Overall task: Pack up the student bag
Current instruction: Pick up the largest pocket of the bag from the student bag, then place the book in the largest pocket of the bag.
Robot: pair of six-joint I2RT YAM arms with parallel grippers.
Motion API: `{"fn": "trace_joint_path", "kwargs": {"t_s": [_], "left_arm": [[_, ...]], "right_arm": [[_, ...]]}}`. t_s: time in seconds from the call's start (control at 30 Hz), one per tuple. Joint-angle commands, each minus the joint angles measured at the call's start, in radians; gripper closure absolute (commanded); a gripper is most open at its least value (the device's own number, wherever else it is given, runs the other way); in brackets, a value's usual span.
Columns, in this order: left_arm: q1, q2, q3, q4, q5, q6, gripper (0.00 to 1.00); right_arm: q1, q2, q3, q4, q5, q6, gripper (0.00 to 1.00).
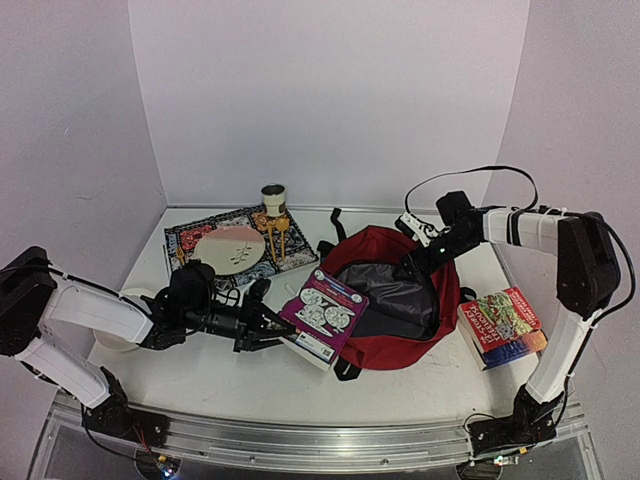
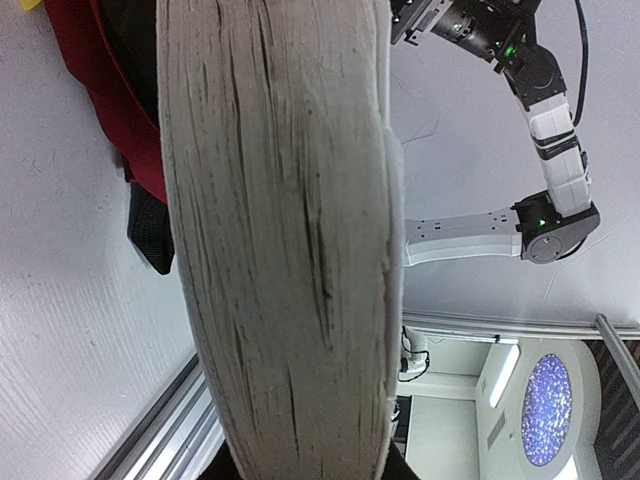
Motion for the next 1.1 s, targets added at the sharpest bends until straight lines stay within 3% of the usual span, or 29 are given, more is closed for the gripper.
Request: {"fn": "trace_joint_path", "kwargs": {"t_s": [0.0, 0.17, 0.4, 0.5, 0.6, 1.07], "left_arm": [[-0.004, -0.009, 0.061, 0.099, 0.025, 0.037, 1.0], [-0.008, 0.013, 0.069, 0.097, 0.022, 0.037, 1.0], [-0.022, 0.041, 0.088, 0.097, 0.022, 0.031, 1.0], [-0.023, 0.044, 0.095, 0.097, 0.02, 0.023, 1.0], [-0.024, 0.056, 0.11, 0.097, 0.025, 0.011, 1.0], [-0.037, 0.171, 0.219, 0.097, 0.057, -0.063, 1.0]], "right_arm": [[-0.004, 0.019, 0.012, -0.085, -0.167, -0.035, 0.16], [-0.003, 0.012, -0.016, -0.094, -0.257, -0.048, 0.31], [-0.003, -0.064, 0.018, -0.14, -0.221, -0.04, 0.84], [0.001, -0.139, 0.045, -0.158, -0.167, -0.027, 0.95], [0.024, -0.224, 0.065, -0.167, -0.11, -0.02, 1.0], [0.204, -0.44, 0.111, -0.144, 0.104, -0.008, 1.0]]}}
